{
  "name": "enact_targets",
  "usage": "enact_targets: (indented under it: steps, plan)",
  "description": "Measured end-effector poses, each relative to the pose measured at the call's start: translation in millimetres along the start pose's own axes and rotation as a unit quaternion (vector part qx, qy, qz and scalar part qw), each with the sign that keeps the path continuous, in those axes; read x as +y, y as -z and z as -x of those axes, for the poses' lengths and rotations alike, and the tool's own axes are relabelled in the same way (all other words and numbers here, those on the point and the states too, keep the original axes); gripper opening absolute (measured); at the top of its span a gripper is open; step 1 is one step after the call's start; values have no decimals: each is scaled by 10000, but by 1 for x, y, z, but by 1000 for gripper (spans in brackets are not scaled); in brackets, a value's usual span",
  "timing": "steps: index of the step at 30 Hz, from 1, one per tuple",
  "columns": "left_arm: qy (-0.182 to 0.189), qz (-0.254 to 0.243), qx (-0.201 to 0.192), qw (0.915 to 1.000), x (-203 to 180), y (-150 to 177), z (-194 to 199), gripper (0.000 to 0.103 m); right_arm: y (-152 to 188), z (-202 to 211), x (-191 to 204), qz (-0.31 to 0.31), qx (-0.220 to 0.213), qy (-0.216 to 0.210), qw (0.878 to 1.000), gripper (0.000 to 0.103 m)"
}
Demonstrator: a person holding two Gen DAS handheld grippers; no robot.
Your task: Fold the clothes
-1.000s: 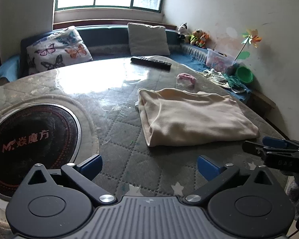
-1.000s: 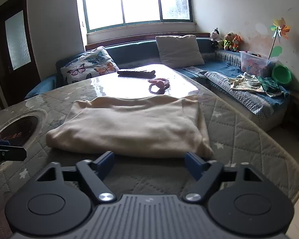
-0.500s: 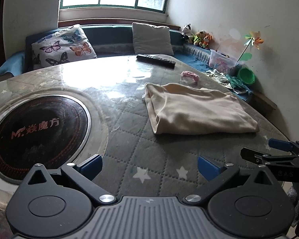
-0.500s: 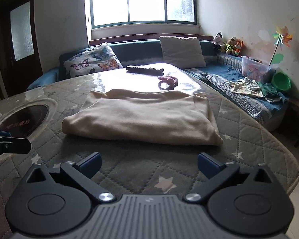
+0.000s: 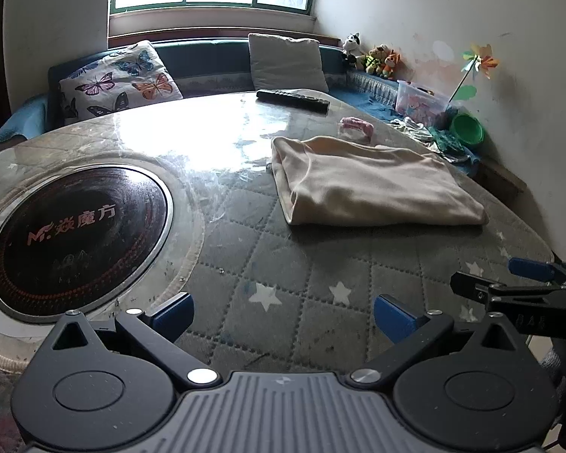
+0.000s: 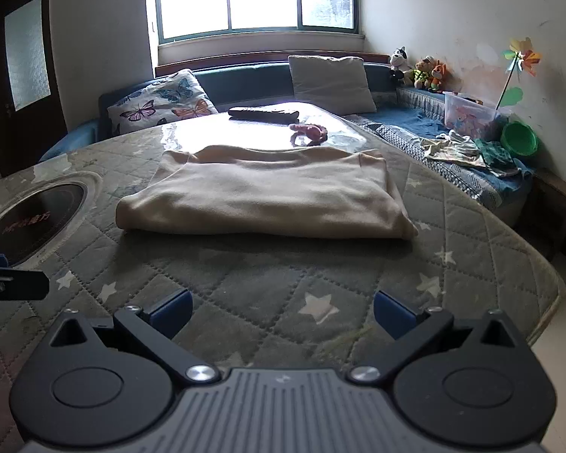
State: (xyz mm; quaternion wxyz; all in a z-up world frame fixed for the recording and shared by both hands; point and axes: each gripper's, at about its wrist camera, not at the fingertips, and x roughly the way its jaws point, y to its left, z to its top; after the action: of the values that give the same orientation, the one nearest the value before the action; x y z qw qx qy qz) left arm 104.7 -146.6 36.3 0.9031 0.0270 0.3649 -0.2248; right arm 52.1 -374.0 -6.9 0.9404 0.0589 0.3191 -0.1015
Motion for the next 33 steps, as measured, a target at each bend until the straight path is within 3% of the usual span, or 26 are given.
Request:
enact_targets:
  steps: [33]
  plan:
    - [157, -436, 137, 9988, -33, 14, -4, 103, 11, 6, -2, -175, 89, 8, 9998, 103]
